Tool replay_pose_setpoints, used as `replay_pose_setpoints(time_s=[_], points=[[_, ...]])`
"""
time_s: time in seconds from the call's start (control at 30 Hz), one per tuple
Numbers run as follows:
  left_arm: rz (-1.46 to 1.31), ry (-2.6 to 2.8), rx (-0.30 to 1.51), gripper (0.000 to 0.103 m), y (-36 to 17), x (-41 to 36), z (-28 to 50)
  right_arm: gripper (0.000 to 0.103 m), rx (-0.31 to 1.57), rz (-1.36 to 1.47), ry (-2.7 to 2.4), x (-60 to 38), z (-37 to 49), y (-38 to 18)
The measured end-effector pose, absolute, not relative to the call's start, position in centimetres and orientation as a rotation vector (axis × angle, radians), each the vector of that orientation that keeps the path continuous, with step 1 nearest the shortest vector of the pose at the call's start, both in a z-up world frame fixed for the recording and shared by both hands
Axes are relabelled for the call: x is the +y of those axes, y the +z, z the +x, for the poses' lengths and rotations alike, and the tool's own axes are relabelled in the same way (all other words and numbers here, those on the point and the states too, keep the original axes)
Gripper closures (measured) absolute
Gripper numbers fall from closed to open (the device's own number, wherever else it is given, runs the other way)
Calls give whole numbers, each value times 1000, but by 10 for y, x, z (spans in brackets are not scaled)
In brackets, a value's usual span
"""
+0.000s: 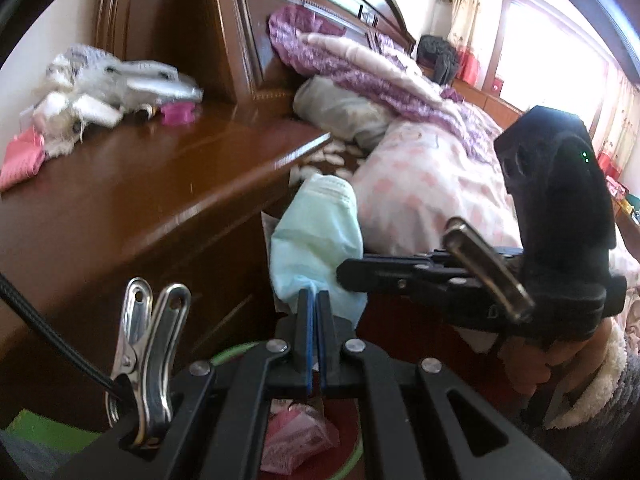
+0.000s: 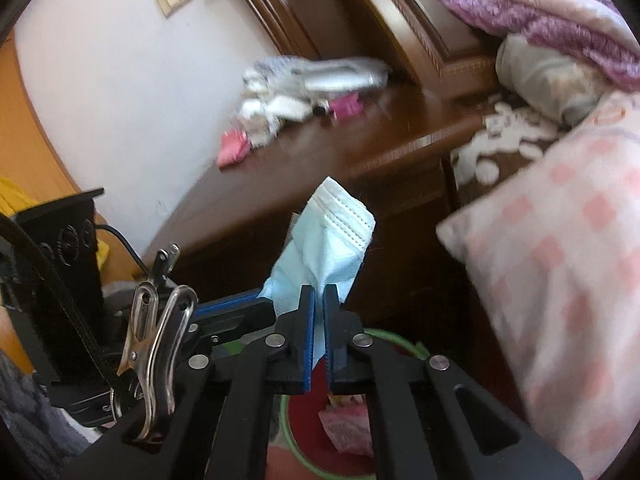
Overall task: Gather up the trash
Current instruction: 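Carry the blue mask with both grippers down over the red bin, then open both grippers to drop the blue mask into the red bin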
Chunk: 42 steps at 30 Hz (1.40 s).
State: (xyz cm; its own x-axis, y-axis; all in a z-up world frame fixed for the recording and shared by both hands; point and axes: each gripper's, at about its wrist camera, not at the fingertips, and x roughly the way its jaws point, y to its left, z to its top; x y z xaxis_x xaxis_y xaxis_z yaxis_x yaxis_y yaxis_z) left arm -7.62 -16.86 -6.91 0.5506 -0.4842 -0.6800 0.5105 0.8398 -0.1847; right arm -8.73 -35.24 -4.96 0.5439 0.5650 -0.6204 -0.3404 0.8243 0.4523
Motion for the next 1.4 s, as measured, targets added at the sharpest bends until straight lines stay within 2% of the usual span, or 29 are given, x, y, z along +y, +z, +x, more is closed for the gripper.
replay_pose_setpoints(time_s=[0.3, 0.77, 1.03, 1.2, 1.27, 1.33, 1.4], points=[[34, -564, 874, 102, -97, -165, -77, 100, 957, 334, 541, -347, -90, -94], [71, -487, 1097, 102, -186, -172, -65, 100, 1214, 373, 538, -341, -84, -190], [146, -484, 1188, 101, -229, -187, -65, 100, 1326, 211, 507, -324, -92, -227], [121, -427, 1231, 101, -240, -175, -57, 95, 1419, 158, 493, -314, -89, -242], [99, -409, 1237, 96, -239, -167, -52, 79, 1427, 153, 483, -313, -82, -243], [57, -410, 1240, 70, -237, -158, -47, 66, 1400, 134, 437, -318, -78, -239], [30, -404, 1233, 57, -234, -151, -44, 59, 1396, 146, 423, -324, -76, -237]])
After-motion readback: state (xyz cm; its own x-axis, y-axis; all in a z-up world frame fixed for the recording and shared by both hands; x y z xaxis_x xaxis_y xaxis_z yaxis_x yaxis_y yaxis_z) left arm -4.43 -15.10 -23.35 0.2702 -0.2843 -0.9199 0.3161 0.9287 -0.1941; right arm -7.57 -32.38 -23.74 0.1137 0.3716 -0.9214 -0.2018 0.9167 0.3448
